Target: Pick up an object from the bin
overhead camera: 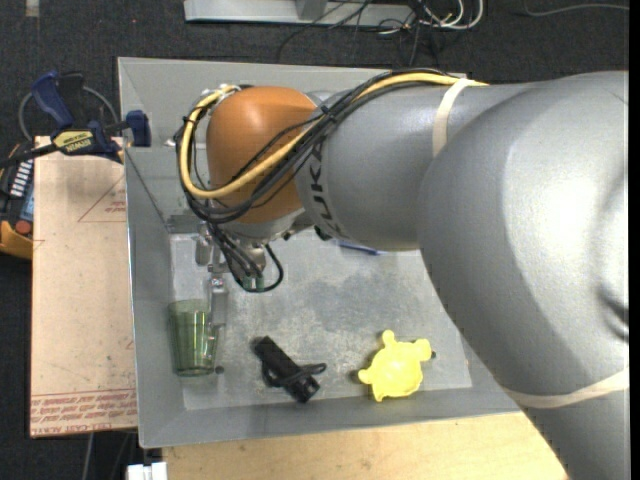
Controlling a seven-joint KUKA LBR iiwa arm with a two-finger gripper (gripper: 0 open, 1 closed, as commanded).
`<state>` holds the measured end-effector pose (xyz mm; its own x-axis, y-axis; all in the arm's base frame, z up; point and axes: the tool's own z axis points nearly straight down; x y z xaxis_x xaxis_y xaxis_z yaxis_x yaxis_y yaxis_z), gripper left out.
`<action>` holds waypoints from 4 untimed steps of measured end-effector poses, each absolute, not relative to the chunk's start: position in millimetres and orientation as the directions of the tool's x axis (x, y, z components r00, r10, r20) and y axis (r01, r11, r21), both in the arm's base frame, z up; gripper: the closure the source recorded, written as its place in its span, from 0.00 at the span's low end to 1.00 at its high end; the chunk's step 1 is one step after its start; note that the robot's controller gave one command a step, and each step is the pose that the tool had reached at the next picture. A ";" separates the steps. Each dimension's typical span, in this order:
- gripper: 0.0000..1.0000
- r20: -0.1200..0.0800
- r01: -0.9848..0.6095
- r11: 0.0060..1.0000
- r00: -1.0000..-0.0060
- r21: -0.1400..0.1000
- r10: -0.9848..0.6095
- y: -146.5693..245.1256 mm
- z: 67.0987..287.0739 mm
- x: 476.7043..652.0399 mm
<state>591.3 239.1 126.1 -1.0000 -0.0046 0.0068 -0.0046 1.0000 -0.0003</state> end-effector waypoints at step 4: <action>0.00 0.002 -0.760 0.650 -0.650 0.007 -0.760 250.5 99.3 524.8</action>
Offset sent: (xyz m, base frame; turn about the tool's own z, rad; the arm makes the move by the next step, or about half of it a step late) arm -0.0237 0.0109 -0.0561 -0.6248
